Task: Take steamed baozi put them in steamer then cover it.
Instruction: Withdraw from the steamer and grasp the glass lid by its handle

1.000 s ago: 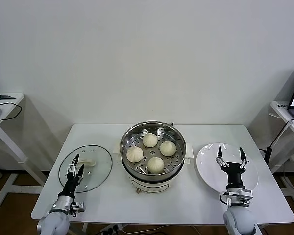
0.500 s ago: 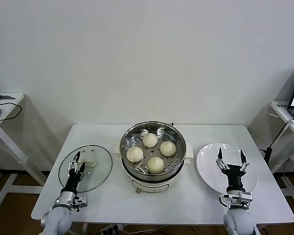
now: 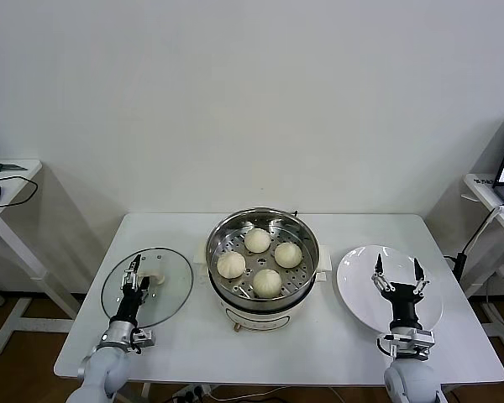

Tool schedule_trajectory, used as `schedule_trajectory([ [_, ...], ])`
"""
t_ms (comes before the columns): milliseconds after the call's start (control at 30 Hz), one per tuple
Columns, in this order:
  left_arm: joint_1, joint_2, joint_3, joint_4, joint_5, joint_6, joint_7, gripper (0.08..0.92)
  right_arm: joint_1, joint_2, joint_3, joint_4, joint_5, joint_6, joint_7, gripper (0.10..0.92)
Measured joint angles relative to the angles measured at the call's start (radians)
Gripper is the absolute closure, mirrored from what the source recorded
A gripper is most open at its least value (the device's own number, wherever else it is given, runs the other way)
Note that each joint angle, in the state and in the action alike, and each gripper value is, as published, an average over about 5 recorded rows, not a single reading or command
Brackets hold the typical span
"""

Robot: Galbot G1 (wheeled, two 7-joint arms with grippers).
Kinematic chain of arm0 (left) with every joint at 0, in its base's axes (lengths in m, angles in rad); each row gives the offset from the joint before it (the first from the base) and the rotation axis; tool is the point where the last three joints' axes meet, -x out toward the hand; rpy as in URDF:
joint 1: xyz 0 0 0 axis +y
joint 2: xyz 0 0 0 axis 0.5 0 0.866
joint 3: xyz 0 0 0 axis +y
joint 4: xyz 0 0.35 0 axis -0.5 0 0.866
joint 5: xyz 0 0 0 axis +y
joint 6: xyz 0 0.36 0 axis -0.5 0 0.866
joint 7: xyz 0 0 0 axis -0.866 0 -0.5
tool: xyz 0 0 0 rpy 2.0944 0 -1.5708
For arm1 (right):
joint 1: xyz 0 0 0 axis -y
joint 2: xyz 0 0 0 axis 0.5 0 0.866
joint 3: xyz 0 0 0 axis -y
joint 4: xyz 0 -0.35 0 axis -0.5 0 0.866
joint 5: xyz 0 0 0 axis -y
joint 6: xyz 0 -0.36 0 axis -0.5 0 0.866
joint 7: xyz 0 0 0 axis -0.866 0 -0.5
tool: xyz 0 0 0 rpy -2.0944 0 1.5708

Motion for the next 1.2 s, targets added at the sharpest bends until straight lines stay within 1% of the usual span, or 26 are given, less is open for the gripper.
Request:
schedule_trajectory([
  [133,-0.007,0.002,0.002,0.008,-0.002,0.003,0.001,0.177,-0.001,0.001,0.0,0.0,-0.002,0.0,0.0,0.203],
  [233,-0.009,0.003,0.004,0.01,-0.004,0.005,0.006,0.201,0.0,0.001,0.0,0.0,-0.003,0.0,0.0,0.203],
  [333,-0.007,0.003,0.004,0.01,-0.007,0.007,0.016,0.269,0.002,0.001,0.0,0.0,-0.005,0.0,0.001,0.203],
  [867,-0.02,0.002,0.011,0.021,-0.009,0.02,0.05,0.736,0.005,0.003,0.004,0.016,-0.009,-0.003,0.011,0.203],
  [967,-0.022,0.002,0.011,0.022,-0.01,0.02,0.05,0.8,0.005,0.001,0.005,0.022,-0.009,-0.005,0.013,0.203],
  [1100,-0.015,0.006,0.004,0.01,-0.021,0.021,0.049,0.815,0.005,0.001,0.005,0.026,-0.01,-0.006,0.014,0.203],
  [1200,-0.003,0.014,-0.008,-0.023,-0.032,0.026,0.048,0.815,0.005,0.004,0.004,0.026,-0.012,-0.006,0.014,0.203],
])
